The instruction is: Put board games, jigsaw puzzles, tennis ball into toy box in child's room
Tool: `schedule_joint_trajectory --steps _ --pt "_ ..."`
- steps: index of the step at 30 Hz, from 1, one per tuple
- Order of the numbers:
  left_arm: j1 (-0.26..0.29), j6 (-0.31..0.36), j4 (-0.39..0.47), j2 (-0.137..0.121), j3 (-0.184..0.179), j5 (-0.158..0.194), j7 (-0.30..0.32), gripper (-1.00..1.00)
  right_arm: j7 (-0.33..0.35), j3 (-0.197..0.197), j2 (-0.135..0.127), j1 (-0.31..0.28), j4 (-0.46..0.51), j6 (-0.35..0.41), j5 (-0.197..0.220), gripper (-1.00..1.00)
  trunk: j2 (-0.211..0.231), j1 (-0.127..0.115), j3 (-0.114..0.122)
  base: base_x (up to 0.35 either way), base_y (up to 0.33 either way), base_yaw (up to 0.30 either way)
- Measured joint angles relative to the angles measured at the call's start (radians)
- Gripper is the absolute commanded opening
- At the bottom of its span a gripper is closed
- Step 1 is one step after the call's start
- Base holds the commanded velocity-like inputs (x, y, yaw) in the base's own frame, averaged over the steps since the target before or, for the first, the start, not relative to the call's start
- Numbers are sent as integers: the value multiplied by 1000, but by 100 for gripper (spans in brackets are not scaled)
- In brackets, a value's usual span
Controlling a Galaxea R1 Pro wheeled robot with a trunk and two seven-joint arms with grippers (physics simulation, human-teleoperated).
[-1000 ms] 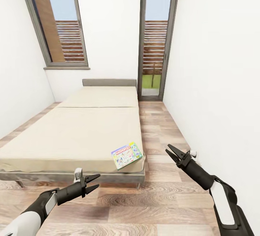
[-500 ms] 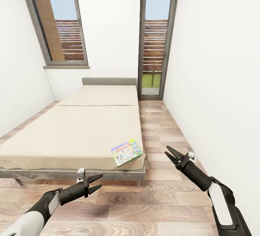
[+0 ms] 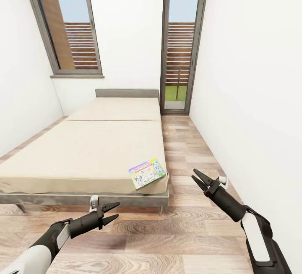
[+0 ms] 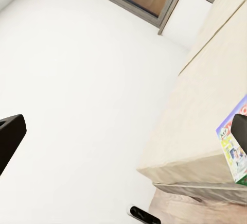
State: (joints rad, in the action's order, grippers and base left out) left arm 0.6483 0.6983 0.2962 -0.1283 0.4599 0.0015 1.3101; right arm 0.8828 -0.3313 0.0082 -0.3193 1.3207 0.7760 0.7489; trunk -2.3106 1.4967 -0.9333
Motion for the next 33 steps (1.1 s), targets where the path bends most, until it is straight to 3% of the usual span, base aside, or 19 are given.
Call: schedule_joint_trajectory --steps 9,20,33 --pt "0 0 0 0 0 0 -1 100 -2 0 0 0 -1 -14 1 100 0 0 0 8 0 0" --pt "0 1 1 -1 0 0 -3 100 -2 2 0 0 -7 -24 1 100 0 0 0 214 0 0" --pt "0 1 1 -3 0 0 -3 100 -2 2 0 0 -8 -24 1 100 0 0 0 59 0 0"
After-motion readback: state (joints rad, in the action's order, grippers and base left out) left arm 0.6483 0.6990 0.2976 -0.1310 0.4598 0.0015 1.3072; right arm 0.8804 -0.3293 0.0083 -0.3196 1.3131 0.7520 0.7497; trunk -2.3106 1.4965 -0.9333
